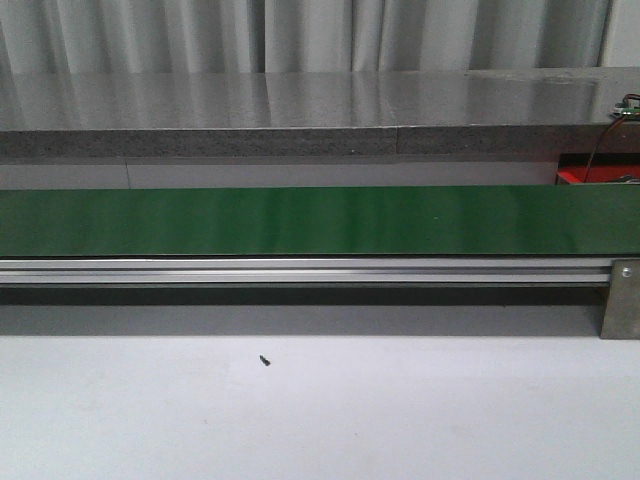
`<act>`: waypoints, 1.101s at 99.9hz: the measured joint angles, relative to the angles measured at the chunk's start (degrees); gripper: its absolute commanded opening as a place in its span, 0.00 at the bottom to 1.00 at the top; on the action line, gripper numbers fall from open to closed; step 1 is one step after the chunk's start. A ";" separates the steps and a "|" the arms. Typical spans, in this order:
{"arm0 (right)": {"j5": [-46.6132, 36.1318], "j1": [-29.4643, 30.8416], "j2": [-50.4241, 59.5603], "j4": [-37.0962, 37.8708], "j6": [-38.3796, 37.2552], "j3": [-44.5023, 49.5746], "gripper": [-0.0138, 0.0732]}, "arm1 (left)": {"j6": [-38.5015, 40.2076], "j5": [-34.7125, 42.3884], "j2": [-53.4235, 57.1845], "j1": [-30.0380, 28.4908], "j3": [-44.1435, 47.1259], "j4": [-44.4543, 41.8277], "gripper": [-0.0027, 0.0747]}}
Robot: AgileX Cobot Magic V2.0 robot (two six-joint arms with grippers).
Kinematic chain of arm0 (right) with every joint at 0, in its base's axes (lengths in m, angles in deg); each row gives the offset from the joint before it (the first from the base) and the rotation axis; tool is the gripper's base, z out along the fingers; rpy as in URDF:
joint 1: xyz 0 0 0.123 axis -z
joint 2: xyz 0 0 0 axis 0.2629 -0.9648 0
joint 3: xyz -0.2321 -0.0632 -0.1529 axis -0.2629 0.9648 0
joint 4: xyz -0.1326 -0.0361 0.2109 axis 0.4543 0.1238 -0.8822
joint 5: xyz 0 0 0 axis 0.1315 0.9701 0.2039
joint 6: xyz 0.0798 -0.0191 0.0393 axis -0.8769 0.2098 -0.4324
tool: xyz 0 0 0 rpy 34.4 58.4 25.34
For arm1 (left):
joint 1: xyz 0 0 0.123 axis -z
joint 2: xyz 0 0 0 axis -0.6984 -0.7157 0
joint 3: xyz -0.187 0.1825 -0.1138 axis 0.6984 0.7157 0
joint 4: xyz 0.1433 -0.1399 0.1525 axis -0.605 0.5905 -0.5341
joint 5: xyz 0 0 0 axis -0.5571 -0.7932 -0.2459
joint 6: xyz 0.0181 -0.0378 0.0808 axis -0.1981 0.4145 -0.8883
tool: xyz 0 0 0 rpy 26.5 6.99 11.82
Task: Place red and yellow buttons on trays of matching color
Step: 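Move the left gripper over the button cluster toward a red button, then lower the left gripper and grasp a red push button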
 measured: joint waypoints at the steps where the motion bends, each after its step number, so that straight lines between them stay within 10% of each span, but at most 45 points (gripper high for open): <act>1: 0.00 0.00 0.00 0.00 0.00 0.00 0.05 | 0.00 0.00 0.00 0.00 0.00 0.00 0.83; 93: 0.00 0.00 0.00 0.00 0.00 0.00 0.05 | 0.45 1.33 -2.26 -0.09 0.36 0.00 0.83; 110: 0.00 0.00 0.00 0.00 0.00 0.00 0.05 | 0.45 1.52 -2.65 -0.09 0.36 0.00 0.67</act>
